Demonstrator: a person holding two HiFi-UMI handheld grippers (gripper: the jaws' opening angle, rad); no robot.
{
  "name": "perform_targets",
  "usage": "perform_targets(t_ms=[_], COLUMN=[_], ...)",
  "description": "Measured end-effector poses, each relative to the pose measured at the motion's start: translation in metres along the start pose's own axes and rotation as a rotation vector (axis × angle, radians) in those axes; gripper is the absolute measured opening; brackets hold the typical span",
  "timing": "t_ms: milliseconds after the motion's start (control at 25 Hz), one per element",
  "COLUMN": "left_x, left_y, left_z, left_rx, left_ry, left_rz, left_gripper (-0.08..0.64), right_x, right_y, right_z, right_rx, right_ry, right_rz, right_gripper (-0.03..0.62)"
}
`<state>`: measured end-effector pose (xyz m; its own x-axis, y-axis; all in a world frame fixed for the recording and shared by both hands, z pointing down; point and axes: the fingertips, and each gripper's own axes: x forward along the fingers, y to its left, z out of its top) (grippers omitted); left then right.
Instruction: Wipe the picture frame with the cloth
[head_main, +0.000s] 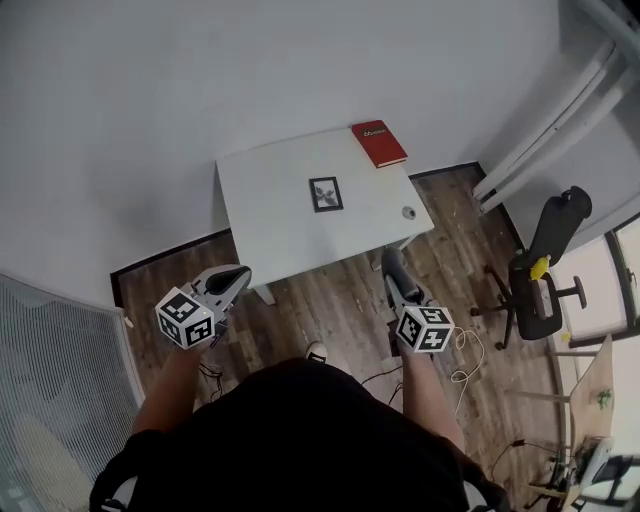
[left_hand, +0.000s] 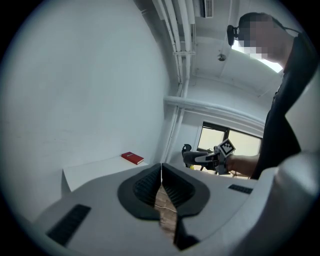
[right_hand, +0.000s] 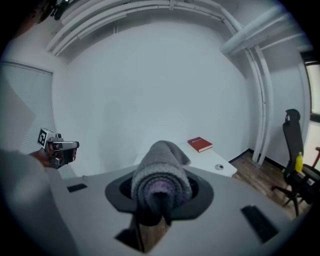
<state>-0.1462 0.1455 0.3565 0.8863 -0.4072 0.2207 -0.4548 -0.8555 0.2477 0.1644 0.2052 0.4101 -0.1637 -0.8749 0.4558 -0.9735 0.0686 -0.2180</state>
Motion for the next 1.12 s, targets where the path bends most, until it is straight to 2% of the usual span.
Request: perform_targets(t_ms=[160,520,840,1120], left_x=[0.009,0.043,0.059,0.071], left_y=[0.005,0.027,0.029,0.036], left_z=[0.005,0.011,0.011,0.012], left_rx=[0.01,-0.035,-0.053,-0.071], left_ry=[0.02,0.019,0.01,0.014], left_rz=[0.052,0.134,0.145,0.133], left_gripper=[0.012,0.012,0.012,0.012], right_x=[0.026,0.081,0.101,0.104], right_y=[-0.013,-0.035,-0.028,-0.032], right_z=[0.013,0.032,0.046,0.04], right_rx=[-0.01,-0.024,-0.045,-0.033], right_ry=[0.009,0.031,0.036,0.052], right_rz=[0.046,0.136,0.211,0.222], right_gripper=[0.112,0.112,0.112,0.112])
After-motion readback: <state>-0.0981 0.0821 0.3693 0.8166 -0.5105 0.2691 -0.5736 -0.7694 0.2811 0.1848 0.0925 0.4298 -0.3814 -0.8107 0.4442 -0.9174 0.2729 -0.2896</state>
